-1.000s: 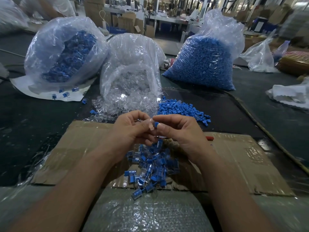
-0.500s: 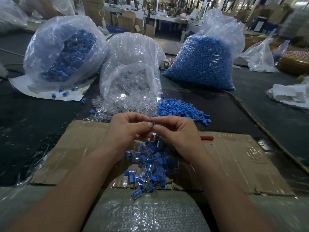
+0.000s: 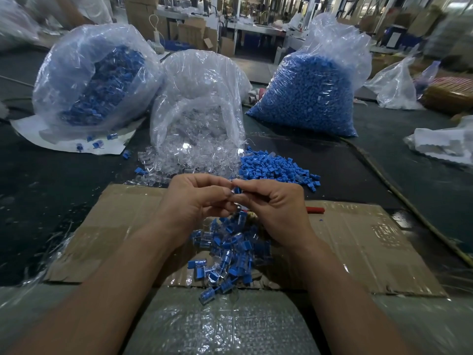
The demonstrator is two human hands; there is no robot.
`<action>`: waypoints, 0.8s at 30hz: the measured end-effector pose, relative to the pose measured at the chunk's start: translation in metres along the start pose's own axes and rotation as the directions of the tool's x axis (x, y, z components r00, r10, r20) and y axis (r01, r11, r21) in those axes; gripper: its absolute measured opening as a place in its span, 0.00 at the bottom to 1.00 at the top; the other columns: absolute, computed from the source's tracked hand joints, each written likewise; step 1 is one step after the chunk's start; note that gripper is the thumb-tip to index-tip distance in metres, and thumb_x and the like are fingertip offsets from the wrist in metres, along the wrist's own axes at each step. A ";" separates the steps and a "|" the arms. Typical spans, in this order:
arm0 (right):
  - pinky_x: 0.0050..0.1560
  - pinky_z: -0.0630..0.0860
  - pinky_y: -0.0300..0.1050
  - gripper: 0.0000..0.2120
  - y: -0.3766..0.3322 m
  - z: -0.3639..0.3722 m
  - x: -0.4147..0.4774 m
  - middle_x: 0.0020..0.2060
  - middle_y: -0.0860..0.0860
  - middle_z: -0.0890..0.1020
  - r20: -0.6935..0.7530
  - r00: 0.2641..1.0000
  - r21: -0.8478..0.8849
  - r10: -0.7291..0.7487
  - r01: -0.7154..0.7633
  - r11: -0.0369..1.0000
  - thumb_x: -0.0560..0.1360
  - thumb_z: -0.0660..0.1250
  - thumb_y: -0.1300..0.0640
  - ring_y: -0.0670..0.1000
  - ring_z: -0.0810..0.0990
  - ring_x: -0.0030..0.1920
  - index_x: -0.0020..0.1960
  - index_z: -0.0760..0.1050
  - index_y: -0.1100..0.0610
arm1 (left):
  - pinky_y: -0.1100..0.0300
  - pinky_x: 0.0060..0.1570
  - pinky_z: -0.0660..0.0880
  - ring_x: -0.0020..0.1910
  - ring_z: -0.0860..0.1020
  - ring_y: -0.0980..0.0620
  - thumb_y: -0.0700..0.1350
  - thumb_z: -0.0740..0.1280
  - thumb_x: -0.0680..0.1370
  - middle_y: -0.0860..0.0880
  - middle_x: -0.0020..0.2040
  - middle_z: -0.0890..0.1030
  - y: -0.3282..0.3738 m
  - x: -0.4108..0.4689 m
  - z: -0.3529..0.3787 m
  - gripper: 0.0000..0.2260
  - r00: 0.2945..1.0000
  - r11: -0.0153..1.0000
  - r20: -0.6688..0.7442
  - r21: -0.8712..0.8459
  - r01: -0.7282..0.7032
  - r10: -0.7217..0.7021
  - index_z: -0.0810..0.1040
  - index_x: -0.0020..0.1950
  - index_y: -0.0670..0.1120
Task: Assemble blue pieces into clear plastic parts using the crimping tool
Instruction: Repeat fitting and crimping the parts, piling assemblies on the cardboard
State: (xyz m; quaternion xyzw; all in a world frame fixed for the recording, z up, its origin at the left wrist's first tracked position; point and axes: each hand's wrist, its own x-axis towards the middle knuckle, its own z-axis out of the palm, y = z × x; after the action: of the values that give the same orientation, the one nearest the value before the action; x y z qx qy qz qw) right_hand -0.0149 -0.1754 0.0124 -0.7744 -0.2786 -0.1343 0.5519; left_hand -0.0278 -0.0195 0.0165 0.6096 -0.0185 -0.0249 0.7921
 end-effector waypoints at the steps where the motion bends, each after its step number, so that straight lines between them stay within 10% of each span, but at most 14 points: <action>1: 0.46 0.77 0.32 0.18 0.000 0.000 0.000 0.43 0.45 0.81 0.000 1.000 -0.014 -0.013 0.013 1.000 0.67 0.72 0.66 0.38 0.81 0.45 0.55 0.75 0.57 | 0.65 0.26 0.76 0.27 0.79 0.51 0.37 0.69 0.61 0.42 0.31 0.81 0.000 0.000 0.000 0.07 1.000 1.000 0.003 0.003 0.001 -0.001 0.79 0.37 0.38; 12: 0.46 0.77 0.33 0.18 -0.003 -0.004 -0.001 0.41 0.40 0.81 0.103 0.995 -0.063 0.013 -0.007 0.998 0.66 0.73 0.62 0.42 0.81 0.44 0.54 0.77 0.52 | 0.65 0.27 0.76 0.27 0.79 0.52 0.40 0.70 0.61 0.44 0.30 0.81 -0.002 0.000 -0.002 0.03 0.999 0.995 0.046 0.098 -0.023 0.019 0.80 0.33 0.44; 16: 0.46 0.75 0.29 0.23 -0.002 -0.022 0.004 0.41 0.37 0.78 0.048 0.975 -0.182 0.219 -0.207 0.961 0.62 0.72 0.46 0.37 0.79 0.45 0.57 0.77 0.49 | 0.66 0.28 0.76 0.28 0.79 0.53 0.37 0.68 0.65 0.46 0.30 0.81 -0.004 0.003 -0.006 0.02 0.999 0.997 0.021 0.068 -0.043 0.042 0.77 0.37 0.40; 24: 0.39 0.64 0.32 0.25 0.007 -0.063 0.004 0.44 0.35 0.71 0.181 0.771 -0.579 0.611 -0.418 0.700 0.62 0.77 0.47 0.35 0.70 0.44 0.57 0.74 0.43 | 0.66 0.28 0.76 0.28 0.80 0.55 0.32 0.64 0.72 0.48 0.29 0.81 -0.007 0.007 -0.011 0.04 0.996 0.996 -0.052 0.055 -0.075 0.078 0.75 0.39 0.40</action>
State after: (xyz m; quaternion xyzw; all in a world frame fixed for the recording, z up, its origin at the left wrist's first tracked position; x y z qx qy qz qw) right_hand -0.0009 -0.2345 0.0314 -0.9486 -0.0971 0.1044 0.2825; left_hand -0.0200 -0.0115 0.0070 0.6297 -0.0210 0.0225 0.7762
